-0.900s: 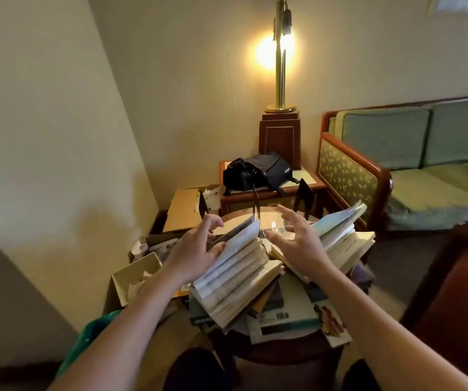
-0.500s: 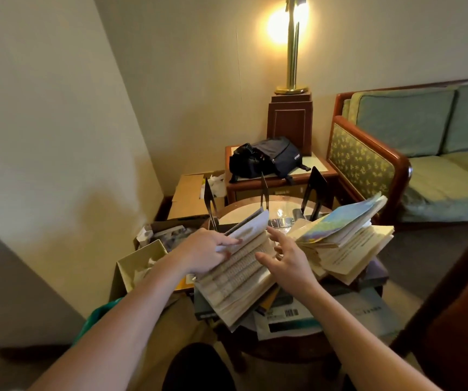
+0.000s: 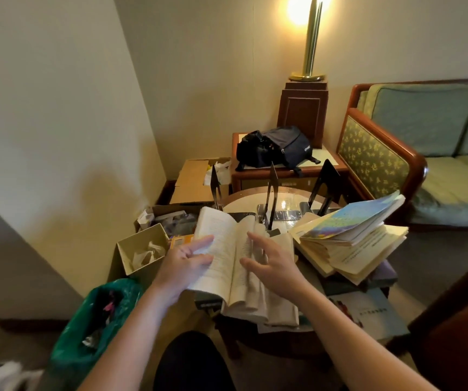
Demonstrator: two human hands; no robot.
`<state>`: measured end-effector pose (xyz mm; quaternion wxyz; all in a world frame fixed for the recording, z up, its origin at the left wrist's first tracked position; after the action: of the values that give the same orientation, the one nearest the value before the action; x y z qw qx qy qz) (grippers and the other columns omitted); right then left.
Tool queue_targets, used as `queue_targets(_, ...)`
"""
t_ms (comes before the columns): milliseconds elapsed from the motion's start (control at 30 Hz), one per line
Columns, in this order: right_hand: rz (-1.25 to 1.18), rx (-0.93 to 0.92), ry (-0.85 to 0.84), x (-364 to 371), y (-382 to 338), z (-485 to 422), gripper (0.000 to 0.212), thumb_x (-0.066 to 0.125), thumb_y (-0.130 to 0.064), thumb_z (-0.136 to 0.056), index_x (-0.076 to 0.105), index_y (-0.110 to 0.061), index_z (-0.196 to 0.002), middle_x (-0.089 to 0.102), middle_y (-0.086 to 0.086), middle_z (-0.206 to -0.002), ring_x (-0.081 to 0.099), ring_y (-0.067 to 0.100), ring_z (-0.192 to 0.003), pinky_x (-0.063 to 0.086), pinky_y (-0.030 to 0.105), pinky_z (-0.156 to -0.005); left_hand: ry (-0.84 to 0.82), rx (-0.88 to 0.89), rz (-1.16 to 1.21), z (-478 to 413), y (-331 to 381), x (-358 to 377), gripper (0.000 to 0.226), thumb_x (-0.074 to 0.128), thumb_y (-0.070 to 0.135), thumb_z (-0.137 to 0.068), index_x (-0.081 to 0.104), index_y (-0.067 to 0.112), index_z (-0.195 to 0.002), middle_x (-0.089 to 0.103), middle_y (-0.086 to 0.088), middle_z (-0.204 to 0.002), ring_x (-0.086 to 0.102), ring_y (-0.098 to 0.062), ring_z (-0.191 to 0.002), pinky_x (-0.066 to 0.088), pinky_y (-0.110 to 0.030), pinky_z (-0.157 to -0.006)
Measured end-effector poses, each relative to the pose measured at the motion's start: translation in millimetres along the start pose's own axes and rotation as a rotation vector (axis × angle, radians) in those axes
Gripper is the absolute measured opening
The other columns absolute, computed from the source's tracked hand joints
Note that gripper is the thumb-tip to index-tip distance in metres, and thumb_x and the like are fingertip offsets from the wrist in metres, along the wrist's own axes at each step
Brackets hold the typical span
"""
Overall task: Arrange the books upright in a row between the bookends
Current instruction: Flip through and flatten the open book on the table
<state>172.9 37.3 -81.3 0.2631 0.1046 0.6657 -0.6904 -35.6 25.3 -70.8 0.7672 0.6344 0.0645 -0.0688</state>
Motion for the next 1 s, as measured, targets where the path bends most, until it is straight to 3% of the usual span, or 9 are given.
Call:
queue_targets(167,0.078,-0.029,-0.04,8,-3,-6,0.054,0.06,-0.032,-0.099,0.042,-0.041,-0.148,0.031,-0.011,-0.16,0.025,0.016,-0.148,0.026,0.048,-0.12,0.126,-0.055,0.438,20,-37,8,0.043,0.064,0.004,-0.091,0.068,0.031,-0.124,0.064,0.008,-0.121,0.074,-0.022,-0.093,0.062,-0.037,-0.07)
queue_targets(267,0.112,-0.048,-0.058,13,-5,-10,0.039,0.054,-0.029,-0.102,0.055,-0.039,-0.14,0.03,-0.013,-0.159,0.032,0.019,-0.144,0.038,0.047,-0.115,0.21,-0.045,0.568,21,-45,9,0.044,0.062,0.002,-0.092,0.067,0.028,-0.127,0.064,0.006,-0.121,0.074,-0.017,-0.092,0.062,-0.034,-0.069)
queue_targets(367,0.256,-0.084,-0.067,14,-8,-9,0.041,0.054,-0.033,-0.102,0.054,-0.035,-0.142,0.021,-0.013,-0.163,0.033,0.02,-0.143,0.042,0.04,-0.111,0.234,-0.007,0.544,15,-45,11,0.044,0.063,0.004,-0.093,0.065,0.027,-0.13,0.062,0.007,-0.122,0.073,-0.014,-0.094,0.06,-0.029,-0.068)
queue_targets(467,0.484,-0.072,-0.217,15,-5,-3,0.079,0.066,-0.052,-0.09,0.025,-0.039,-0.157,0.0,-0.013,-0.167,0.015,0.023,-0.151,0.026,0.051,-0.121,0.242,0.023,0.522,11,-42,10,0.043,0.062,0.003,-0.094,0.063,0.024,-0.131,0.06,0.014,-0.112,0.072,-0.002,-0.083,0.058,-0.02,-0.061)
queue_targets(600,0.622,-0.072,-0.358,11,2,3,0.112,0.076,-0.057,-0.079,0.002,-0.039,-0.16,-0.015,-0.015,-0.166,-0.001,0.02,-0.153,0.013,0.05,-0.125,0.205,-0.009,0.538,8,-56,4,0.042,0.062,0.007,-0.094,0.064,0.029,-0.13,0.06,0.005,-0.128,0.07,-0.017,-0.098,0.059,-0.025,-0.064)
queue_targets(700,0.629,-0.075,-0.345,16,6,5,0.114,0.076,-0.057,-0.079,-0.004,-0.039,-0.159,-0.015,-0.015,-0.165,0.001,0.02,-0.153,0.014,0.05,-0.125,0.197,-0.011,0.479,7,-60,-3,0.042,0.064,0.011,-0.094,0.064,0.032,-0.13,0.058,0.001,-0.132,0.068,-0.024,-0.105,0.061,-0.03,-0.067)
queue_targets(833,0.61,-0.08,-0.273,18,8,7,0.109,0.074,-0.059,-0.08,-0.002,-0.044,-0.158,-0.01,-0.017,-0.166,0.005,0.02,-0.153,0.016,0.045,-0.122,0.207,0.076,0.186,4,-60,-14,0.043,0.064,0.021,-0.095,0.059,0.036,-0.135,0.052,0.008,-0.134,0.061,-0.016,-0.11,0.061,-0.034,-0.082)
queue_targets(900,0.577,-0.074,-0.279,16,9,9,0.109,0.074,-0.061,-0.08,-0.001,-0.045,-0.158,-0.009,-0.016,-0.166,0.007,0.019,-0.152,0.019,0.043,-0.122,0.196,0.078,0.149,5,-65,-19,0.043,0.065,0.022,-0.095,0.058,0.037,-0.134,0.053,0.009,-0.133,0.06,-0.015,-0.112,0.06,-0.034,-0.085)
queue_targets(1000,0.557,-0.098,-0.269,16,6,10,0.111,0.074,-0.062,-0.079,-0.003,-0.045,-0.158,-0.006,-0.016,-0.166,0.011,0.017,-0.15,0.022,0.039,-0.12,0.179,0.068,0.142,5,-72,-26,0.043,0.065,0.019,-0.095,0.058,0.036,-0.134,0.054,0.017,-0.12,0.061,-0.01,-0.107,0.059,-0.024,-0.073)
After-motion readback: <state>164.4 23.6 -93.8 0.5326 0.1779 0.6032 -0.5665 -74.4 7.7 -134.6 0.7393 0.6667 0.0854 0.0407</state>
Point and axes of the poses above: each hand's wrist, its own z-axis away from the middle knuckle, its own x-axis out of the palm, y = z × x, the point moved 4 cm from there along -z, towards the middle knuckle
